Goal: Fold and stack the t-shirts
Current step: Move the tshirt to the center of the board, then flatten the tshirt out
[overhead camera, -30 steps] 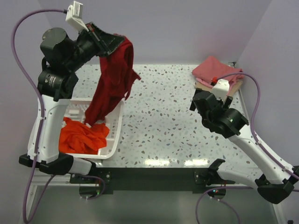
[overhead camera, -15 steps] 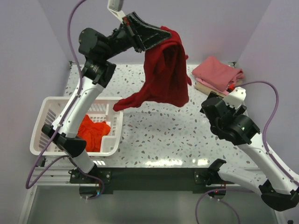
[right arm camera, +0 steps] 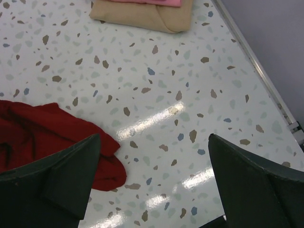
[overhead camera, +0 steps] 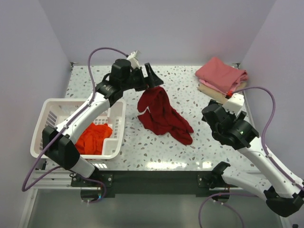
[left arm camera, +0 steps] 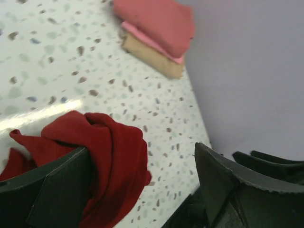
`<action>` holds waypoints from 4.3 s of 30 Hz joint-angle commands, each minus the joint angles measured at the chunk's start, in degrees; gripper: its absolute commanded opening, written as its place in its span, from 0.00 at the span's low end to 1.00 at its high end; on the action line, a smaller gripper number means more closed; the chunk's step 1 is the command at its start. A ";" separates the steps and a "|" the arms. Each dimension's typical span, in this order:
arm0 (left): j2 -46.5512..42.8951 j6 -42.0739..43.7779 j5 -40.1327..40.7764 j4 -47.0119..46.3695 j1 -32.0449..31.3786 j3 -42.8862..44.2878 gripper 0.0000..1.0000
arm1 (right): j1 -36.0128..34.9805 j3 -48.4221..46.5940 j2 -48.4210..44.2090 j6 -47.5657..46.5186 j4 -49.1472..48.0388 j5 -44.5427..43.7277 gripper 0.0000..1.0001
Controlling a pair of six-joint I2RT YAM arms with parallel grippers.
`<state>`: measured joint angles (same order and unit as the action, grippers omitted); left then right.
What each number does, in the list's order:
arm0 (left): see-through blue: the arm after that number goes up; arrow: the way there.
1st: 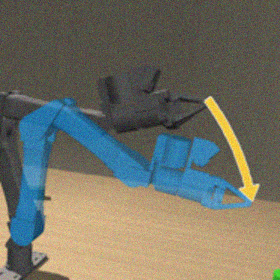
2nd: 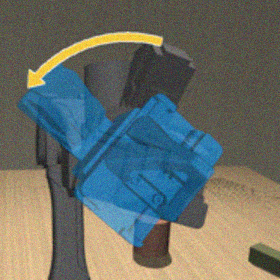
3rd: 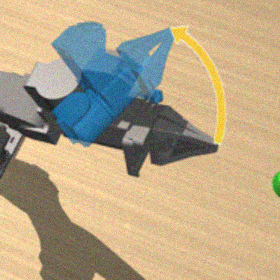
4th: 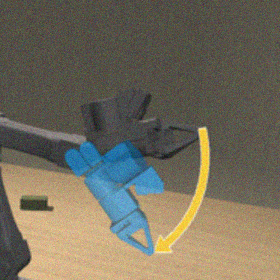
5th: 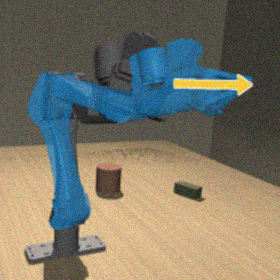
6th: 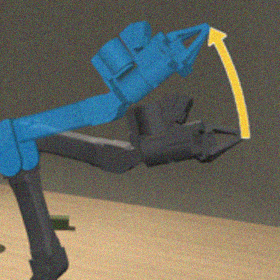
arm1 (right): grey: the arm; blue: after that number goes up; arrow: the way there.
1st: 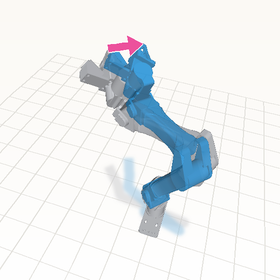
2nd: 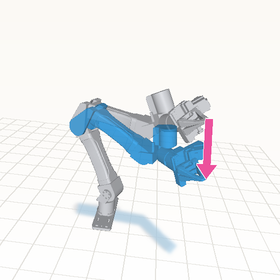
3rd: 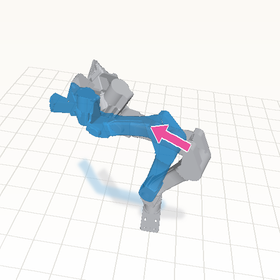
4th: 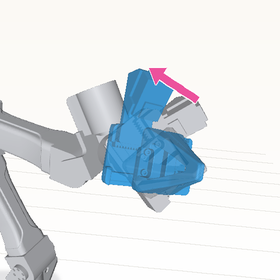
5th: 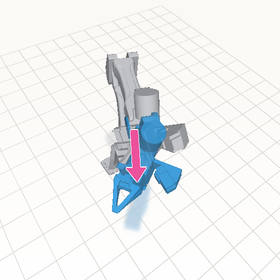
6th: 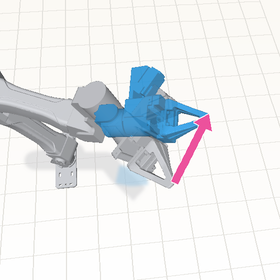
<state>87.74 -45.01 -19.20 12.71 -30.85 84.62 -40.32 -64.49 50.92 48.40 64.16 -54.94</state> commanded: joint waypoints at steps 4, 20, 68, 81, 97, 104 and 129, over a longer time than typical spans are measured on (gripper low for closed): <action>-1.26 7.92 12.95 11.89 0.00 -4.11 0.91 | 2.78 5.86 1.82 -5.67 -11.76 11.93 0.98; 6.30 8.19 17.18 21.74 -3.78 -9.38 0.95 | 21.24 7.80 26.07 -15.27 -33.05 51.75 0.79; 6.30 16.62 23.24 33.07 -5.01 12.84 0.00 | 48.49 -23.65 30.21 -26.69 -10.13 45.14 0.00; -2.66 17.07 16.56 30.10 -5.36 -10.60 0.75 | 49.19 -7.51 23.53 -23.80 -11.69 33.49 0.00; 2.70 15.67 9.62 27.46 -8.52 -22.64 0.66 | 49.46 -4.59 27.31 -21.86 -13.27 37.45 0.00; 4.89 12.67 10.14 27.63 -11.25 -25.29 0.60 | 49.46 -5.12 28.27 -22.12 -13.71 38.32 0.00; 12.89 6.52 27.55 28.95 -14.94 -21.79 0.11 | 49.46 -3.36 27.40 -22.83 -16.35 44.74 0.00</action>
<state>99.66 -37.74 3.38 42.04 -45.54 60.58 8.80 -67.57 79.66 25.52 49.32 -11.53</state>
